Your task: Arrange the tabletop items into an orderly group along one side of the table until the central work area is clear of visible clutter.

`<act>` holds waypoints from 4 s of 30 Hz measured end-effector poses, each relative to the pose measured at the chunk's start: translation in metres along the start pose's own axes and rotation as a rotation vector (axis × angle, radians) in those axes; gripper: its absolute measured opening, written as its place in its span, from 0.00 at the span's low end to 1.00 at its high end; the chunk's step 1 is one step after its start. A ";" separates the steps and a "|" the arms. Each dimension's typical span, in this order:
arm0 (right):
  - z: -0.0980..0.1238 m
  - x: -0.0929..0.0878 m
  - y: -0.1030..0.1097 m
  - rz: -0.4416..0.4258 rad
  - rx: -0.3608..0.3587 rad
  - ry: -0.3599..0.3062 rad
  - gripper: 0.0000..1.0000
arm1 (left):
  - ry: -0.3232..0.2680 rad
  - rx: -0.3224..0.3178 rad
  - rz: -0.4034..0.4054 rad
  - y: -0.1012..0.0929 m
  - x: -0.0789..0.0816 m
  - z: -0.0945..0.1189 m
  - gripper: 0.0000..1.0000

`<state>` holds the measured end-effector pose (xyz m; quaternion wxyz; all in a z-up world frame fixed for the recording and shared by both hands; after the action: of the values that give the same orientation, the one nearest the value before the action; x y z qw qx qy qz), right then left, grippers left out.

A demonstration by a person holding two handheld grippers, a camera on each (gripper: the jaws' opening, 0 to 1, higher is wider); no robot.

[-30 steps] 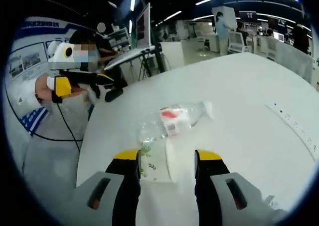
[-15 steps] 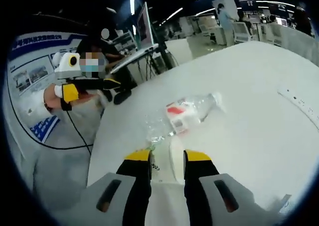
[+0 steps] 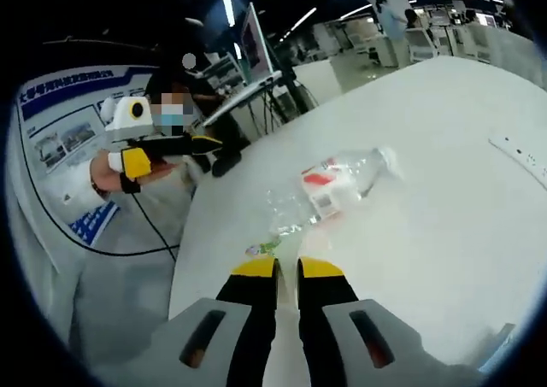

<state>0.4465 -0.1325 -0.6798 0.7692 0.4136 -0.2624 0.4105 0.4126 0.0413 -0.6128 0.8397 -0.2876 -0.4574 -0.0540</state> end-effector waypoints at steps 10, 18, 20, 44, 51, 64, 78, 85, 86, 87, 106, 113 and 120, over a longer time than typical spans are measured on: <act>0.015 -0.002 0.025 -0.018 0.062 -0.035 0.00 | -0.001 -0.017 -0.004 -0.009 0.000 -0.002 0.82; 0.036 -0.010 0.026 -0.008 -0.018 -0.058 0.00 | 0.001 -0.043 -0.013 -0.020 0.003 -0.007 0.82; 0.043 -0.010 0.027 -0.017 -0.030 -0.073 0.00 | 0.003 -0.050 -0.019 -0.023 0.004 -0.009 0.82; 0.115 -0.015 -0.003 0.141 -0.293 0.047 0.00 | 0.014 -0.107 -0.041 -0.045 0.006 -0.017 0.81; 0.118 -0.012 -0.015 0.262 -0.337 0.156 0.00 | 0.010 -0.106 -0.034 -0.044 0.005 -0.017 0.80; 0.113 -0.010 -0.030 0.439 -0.355 0.306 0.00 | 0.008 -0.095 -0.020 -0.037 0.001 -0.016 0.80; 0.103 -0.024 -0.038 0.589 -0.340 0.461 0.00 | 0.006 -0.089 -0.005 -0.033 -0.001 -0.019 0.80; 0.099 -0.023 -0.039 0.597 -0.341 0.473 0.00 | 0.008 -0.087 0.002 -0.030 -0.002 -0.018 0.80; 0.099 -0.024 -0.039 0.602 -0.337 0.476 0.00 | 0.008 -0.087 0.002 -0.030 -0.002 -0.018 0.80; 0.098 -0.023 -0.039 0.595 -0.337 0.463 0.00 | 0.008 -0.088 0.003 -0.030 -0.002 -0.019 0.80; 0.097 -0.018 -0.033 0.539 -0.348 0.389 0.19 | 0.009 -0.087 0.007 -0.030 -0.005 -0.019 0.80; 0.100 -0.015 -0.031 0.521 -0.356 0.362 0.24 | 0.008 -0.089 0.005 -0.031 -0.004 -0.018 0.80; 0.103 -0.013 -0.029 0.495 -0.360 0.337 0.28 | 0.009 -0.092 0.002 -0.033 -0.004 -0.018 0.81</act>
<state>0.4578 -0.2352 -0.6486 0.7395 0.1217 -0.2924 0.5940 0.4119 0.0038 -0.6097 0.8278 -0.3261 -0.4503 -0.0752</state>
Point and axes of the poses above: the point that each gripper's makers call its tool centre point, and the gripper's own axes: z roughly backward along the fingers, y roughly to its left, x roughly out of its top, the point moved 4 cm from there along z, roughly backward along the fingers, and after that the axes turned 3 degrees about z, right-handed, at the moved point
